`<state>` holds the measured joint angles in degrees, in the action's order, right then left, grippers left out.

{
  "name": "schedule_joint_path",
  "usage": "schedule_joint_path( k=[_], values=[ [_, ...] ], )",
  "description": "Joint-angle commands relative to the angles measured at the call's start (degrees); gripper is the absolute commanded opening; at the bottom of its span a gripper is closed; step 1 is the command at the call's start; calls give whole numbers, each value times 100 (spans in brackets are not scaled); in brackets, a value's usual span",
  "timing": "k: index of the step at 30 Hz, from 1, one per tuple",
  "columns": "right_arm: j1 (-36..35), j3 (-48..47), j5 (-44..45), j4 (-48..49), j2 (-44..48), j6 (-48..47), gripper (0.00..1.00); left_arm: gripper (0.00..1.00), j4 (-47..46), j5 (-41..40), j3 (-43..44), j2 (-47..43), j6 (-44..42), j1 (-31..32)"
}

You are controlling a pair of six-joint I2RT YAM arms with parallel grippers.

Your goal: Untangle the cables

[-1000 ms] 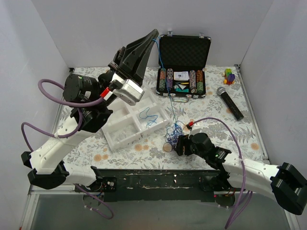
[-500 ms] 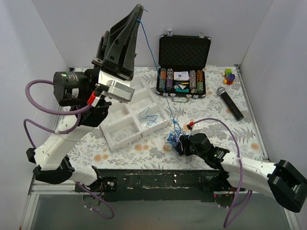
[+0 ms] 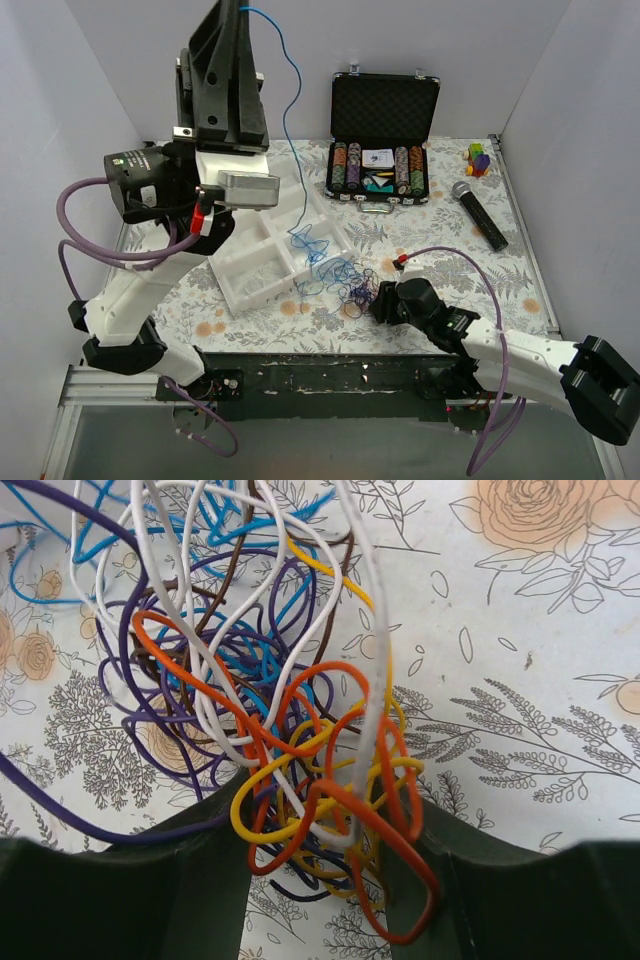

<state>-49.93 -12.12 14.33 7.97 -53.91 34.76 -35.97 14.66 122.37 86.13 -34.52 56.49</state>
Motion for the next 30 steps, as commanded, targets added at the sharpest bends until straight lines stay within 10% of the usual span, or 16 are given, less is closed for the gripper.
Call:
schedule_joint_path(
  k=[1,18,30],
  values=[
    [1,-229,281,-585,284,-57,55,0,99,-349,-1202,-727,86,38],
    [1,-2031,79,-1148,1401,-1209,70,0,388,-613,-2726,-1212,209,38],
    [1,-1610,-299,-1306,1857,-1218,70,0,169,-1992,-3886,-1414,-134,-6]
  ],
)
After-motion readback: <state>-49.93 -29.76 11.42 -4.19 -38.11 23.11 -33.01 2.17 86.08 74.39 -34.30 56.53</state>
